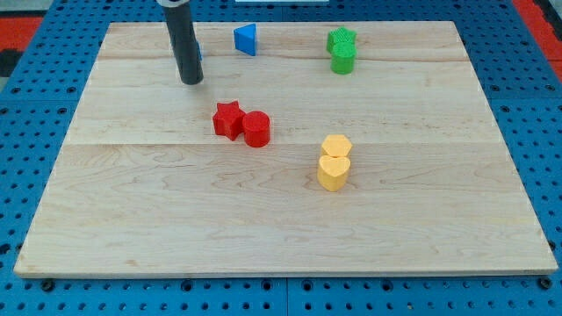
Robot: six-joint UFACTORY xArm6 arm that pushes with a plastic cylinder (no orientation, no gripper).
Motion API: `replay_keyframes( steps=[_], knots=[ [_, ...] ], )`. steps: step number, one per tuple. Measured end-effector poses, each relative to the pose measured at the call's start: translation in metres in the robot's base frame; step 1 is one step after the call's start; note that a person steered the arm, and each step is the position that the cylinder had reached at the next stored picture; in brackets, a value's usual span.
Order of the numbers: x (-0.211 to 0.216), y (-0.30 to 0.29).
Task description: Push the green circle to the top right of the board
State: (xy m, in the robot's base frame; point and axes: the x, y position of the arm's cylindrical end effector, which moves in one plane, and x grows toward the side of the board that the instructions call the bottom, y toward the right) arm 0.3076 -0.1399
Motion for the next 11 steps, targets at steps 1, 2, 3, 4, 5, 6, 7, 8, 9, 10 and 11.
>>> replay_keyframes(
  steps=[1,2,3,4,5,6,7,8,9,10,11],
  knots=[
    [-0.043,-0.029],
    [-0.05,-0.029],
    [0.017,0.017],
    [0.008,0.105],
    [-0.02,0.167],
    [-0.038,0.222],
    [-0.038,0.248],
    [-0.037,0.248],
    [-0.035,0.246],
    [-0.028,0.234],
    [-0.013,0.243]
  ],
)
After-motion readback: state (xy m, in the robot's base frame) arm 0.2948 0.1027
